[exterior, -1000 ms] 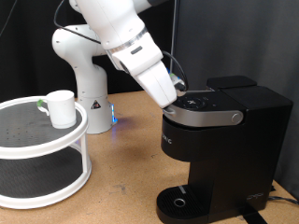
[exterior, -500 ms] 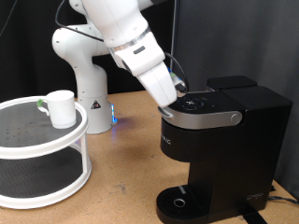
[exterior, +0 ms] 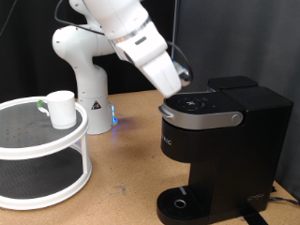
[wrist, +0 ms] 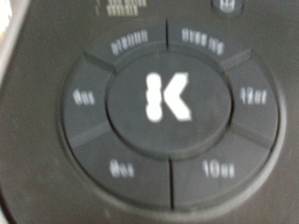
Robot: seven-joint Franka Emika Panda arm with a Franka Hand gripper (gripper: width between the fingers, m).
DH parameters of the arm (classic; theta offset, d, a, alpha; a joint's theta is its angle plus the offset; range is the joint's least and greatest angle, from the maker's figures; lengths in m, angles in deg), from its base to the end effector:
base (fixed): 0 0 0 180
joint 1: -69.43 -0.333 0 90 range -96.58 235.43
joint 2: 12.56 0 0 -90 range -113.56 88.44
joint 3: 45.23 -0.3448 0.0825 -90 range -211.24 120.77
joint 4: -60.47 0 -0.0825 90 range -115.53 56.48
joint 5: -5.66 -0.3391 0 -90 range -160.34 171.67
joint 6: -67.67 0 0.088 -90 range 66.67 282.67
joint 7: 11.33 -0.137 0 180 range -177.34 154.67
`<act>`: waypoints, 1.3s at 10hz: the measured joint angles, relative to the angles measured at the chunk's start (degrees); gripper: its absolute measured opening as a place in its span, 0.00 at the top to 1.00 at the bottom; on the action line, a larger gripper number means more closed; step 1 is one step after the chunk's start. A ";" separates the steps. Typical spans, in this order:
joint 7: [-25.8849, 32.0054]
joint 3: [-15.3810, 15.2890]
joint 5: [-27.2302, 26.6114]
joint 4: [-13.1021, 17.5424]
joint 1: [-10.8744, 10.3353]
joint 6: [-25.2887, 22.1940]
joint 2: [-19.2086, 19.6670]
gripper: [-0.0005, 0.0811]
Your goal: Make a cup of coffee with the keurig machine
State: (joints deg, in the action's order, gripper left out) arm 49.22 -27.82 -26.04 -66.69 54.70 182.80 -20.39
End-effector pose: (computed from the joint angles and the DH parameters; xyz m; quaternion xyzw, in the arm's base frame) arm 0.4570 0.0203 0.4588 -0.8967 -0.3544 -0.1023 0.2446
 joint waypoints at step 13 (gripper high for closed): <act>-4.71 1.95 -4.88 -2.49 1.67 -2.89 -8.78 0.99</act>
State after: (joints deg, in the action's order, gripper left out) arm 44.51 -25.88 -30.92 -69.18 56.37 179.91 -29.17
